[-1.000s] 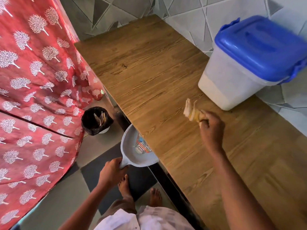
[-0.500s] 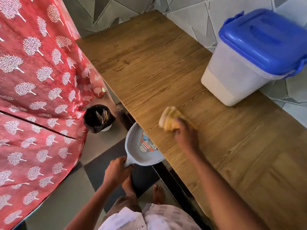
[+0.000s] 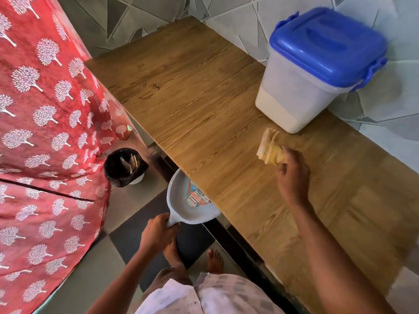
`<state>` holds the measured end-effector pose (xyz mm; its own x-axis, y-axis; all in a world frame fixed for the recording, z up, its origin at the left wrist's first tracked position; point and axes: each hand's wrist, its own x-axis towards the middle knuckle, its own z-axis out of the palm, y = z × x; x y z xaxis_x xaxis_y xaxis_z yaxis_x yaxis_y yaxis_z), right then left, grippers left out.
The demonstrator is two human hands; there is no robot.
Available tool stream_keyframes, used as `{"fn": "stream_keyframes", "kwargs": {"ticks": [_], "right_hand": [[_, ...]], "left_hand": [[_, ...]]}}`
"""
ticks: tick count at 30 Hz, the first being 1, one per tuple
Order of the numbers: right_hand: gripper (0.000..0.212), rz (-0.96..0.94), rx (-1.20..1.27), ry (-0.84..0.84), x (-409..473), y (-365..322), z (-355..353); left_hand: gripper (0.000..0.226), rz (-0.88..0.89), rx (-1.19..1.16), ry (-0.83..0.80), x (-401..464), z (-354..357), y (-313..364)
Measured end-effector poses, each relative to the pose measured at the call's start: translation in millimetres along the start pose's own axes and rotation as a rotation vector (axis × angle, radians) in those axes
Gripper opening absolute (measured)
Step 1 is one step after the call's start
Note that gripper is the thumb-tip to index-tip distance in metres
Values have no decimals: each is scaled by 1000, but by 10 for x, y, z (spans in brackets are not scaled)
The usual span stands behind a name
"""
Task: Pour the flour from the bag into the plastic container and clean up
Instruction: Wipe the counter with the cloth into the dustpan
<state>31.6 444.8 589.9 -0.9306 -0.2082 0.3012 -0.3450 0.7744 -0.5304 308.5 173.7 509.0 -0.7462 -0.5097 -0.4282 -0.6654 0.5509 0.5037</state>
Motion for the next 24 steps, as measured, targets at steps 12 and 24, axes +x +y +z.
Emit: {"fn": "stream_keyframes", "kwargs": {"ticks": [12, 24], "right_hand": [[46, 40, -186, -201, -307, 323, 348], [59, -208, 515, -617, -1019, -844, 357]], "left_hand": [[13, -17, 9, 50, -222, 139, 35], [25, -38, -27, 67, -464, 236, 73]]}}
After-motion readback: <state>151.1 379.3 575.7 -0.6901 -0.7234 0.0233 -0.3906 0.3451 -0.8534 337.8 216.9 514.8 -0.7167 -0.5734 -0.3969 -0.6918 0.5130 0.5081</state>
